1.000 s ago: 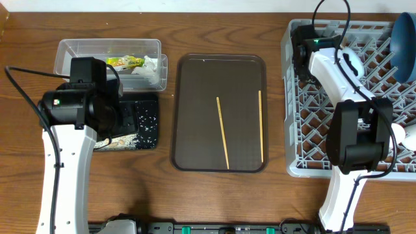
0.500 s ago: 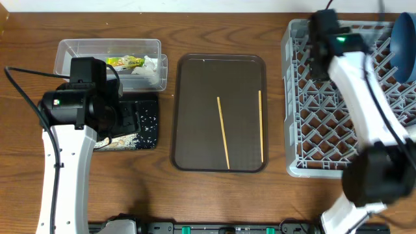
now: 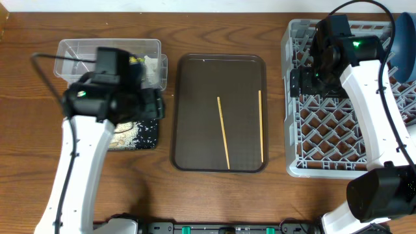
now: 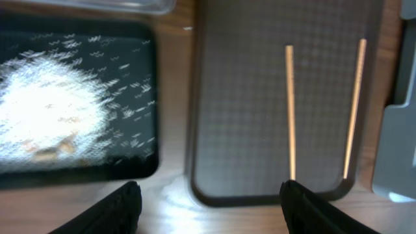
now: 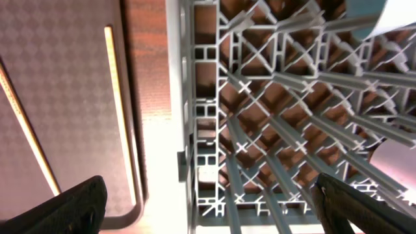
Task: Sort waste into correct bins and load items into the dishwasher rack
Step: 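Reach the left gripper to the left chopstick on the brown tray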
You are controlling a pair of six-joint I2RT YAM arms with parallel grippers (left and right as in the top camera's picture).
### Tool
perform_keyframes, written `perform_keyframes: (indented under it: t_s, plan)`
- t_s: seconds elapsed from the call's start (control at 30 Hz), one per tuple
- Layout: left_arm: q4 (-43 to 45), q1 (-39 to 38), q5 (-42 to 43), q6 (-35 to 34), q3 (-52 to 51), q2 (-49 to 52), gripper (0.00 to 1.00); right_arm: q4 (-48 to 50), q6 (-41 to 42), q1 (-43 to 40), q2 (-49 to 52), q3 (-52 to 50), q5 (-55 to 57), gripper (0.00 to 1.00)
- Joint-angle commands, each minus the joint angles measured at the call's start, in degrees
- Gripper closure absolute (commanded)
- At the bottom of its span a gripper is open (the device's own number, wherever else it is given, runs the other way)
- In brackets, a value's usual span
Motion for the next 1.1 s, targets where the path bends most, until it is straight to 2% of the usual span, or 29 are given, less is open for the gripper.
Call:
perform_keyframes:
  t_s: [0.0, 0.23, 0.57, 0.7, 1.07]
  plan:
    - [2.2, -4.1, 0.4, -2.9, -0.1, 3.7, 0.29, -0.5, 1.0, -0.6, 0.2, 0.0, -1.9, 0.01]
    - [9.3, -12.5, -1.0, -6.3, -0.1, 14.3, 0.29, -2.6, 2.7, -3.5, 0.2, 0.0, -1.9, 0.01]
    - [17.9, -20.6, -1.2, -14.0, -0.1, 28.3, 0.29, -3.5, 3.0, -8.3, 0.2, 0.0, -4.7, 0.01]
    - [18.7, -23.1, -5.2, -18.8, -0.1, 32.4, 0.29, -3.5, 3.0, -8.3, 0.2, 0.0, -4.7, 0.01]
    - [21.8, -29.1, -11.4, -19.0, -0.1, 38.5, 0.28, -3.5, 3.0, -8.2, 0.2, 0.0, -4.7, 0.01]
